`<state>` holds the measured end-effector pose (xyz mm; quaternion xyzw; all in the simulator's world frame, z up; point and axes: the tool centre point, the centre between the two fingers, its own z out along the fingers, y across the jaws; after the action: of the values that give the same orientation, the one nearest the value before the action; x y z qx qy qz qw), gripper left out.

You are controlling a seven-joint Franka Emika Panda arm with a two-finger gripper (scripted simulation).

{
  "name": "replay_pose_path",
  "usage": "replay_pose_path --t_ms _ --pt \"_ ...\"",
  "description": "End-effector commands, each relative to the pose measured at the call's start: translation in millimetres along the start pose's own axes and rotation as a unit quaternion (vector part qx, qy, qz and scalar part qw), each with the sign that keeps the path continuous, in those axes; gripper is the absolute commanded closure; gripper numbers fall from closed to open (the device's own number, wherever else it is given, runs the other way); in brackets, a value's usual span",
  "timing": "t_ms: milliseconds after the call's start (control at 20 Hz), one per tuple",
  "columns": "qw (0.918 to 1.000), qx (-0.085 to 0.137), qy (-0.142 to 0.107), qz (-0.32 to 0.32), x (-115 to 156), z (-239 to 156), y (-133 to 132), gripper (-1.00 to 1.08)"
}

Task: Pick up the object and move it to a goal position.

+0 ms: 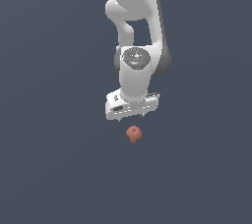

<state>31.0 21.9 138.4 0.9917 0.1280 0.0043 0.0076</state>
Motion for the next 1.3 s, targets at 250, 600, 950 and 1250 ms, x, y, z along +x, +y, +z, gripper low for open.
replay_pose_path --t_ms 250,600,950,1250 --pt "0.9954 0.004 -0.002 -0.096 19.1 28.7 -5.3 -0.92" --pt "0.9892 0.007 -0.002 -0.146 28.5 44.6 -8.4 -0.92" --pt "0.9875 0.008 -0.002 -0.158 30.3 48.6 -9.2 -0.92" --pt "0.9874 0.008 -0.002 -0.158 30.1 62.2 -9.5 -0.92"
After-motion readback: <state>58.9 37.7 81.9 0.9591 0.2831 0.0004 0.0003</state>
